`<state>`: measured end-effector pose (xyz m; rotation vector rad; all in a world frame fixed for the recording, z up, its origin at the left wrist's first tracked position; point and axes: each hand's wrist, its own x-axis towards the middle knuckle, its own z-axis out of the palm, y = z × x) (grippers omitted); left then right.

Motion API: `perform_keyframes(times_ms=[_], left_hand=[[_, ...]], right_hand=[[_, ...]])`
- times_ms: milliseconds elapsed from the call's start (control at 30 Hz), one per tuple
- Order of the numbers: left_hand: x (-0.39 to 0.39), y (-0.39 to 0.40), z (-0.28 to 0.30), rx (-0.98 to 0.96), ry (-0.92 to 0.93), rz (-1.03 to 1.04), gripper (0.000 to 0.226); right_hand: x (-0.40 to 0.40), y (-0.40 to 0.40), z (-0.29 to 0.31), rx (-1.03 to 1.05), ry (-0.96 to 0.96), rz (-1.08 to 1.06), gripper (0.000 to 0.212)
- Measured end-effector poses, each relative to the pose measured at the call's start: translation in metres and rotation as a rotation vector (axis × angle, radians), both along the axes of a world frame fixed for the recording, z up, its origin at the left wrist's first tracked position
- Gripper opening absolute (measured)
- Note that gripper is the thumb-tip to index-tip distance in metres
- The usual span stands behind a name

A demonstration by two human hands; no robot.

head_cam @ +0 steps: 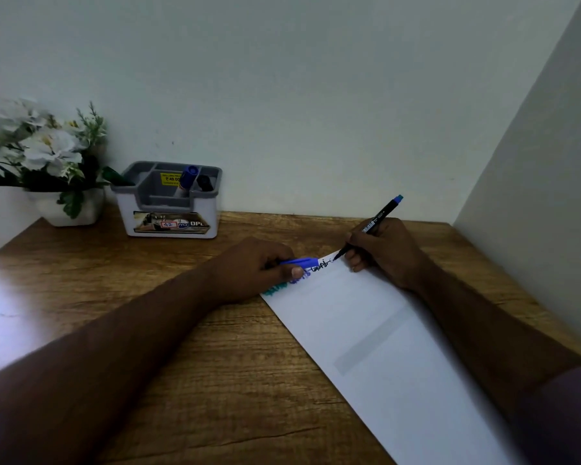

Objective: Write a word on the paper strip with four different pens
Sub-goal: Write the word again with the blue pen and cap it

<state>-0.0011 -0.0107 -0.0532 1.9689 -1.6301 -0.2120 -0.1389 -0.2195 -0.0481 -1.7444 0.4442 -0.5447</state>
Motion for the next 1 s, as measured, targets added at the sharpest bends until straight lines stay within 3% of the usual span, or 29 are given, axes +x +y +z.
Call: perform_keyframes(times_ms=[167, 433, 1000], left_hand=[[0.0011, 0.0002, -0.0008, 0.007, 0.003, -0.001, 0.057], [0.0011, -0.0001, 0.0002, 0.013, -0.004, 0.007, 0.045], [0.0007, 0.0003, 0.0013, 0.020, -0.018, 0.013, 0.050]], right_hand=[[-0.0015, -0.0002, -0.0001, -0.002, -0.002, -0.017, 0.017], [-0.0005, 0.0017, -0.0006, -0.003, -0.033, -0.041, 0.017], [-0.0018, 0.0030, 0.0016, -0.007, -0.016, -0.095, 0.016]])
